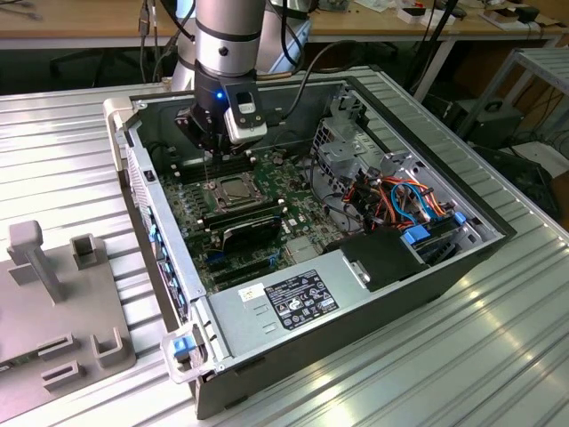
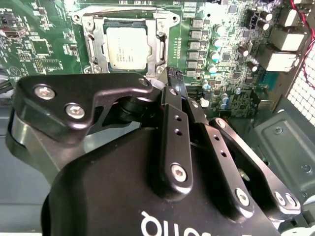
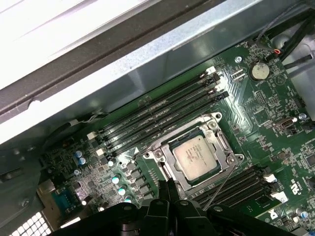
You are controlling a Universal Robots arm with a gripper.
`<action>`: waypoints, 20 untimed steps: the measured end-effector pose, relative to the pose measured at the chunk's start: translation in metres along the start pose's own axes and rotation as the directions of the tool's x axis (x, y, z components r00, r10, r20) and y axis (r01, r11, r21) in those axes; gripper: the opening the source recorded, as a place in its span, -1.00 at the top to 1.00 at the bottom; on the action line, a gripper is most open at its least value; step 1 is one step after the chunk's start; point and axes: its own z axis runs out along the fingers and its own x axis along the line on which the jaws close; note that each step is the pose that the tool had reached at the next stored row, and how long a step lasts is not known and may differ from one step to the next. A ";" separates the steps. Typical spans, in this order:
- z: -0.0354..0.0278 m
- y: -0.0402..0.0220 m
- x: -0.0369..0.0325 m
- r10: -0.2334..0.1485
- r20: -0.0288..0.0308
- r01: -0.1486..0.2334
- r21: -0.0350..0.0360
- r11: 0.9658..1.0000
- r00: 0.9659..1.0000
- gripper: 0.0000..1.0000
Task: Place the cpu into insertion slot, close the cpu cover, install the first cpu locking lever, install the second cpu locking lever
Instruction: 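Install the first cpu locking lever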
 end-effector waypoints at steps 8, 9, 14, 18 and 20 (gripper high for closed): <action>0.0000 -0.0008 0.0014 -0.001 0.000 0.001 0.000 1.000 1.000 0.79; 0.0000 -0.0011 0.0020 -0.001 0.000 0.001 0.000 1.000 1.000 0.79; 0.0000 -0.0026 0.0047 -0.002 0.000 0.002 0.000 1.000 1.000 0.79; 0.0000 -0.0043 0.0077 -0.008 0.000 0.008 0.000 1.000 1.000 0.79; -0.0001 -0.0052 0.0092 -0.011 0.000 0.011 0.000 1.000 1.000 0.79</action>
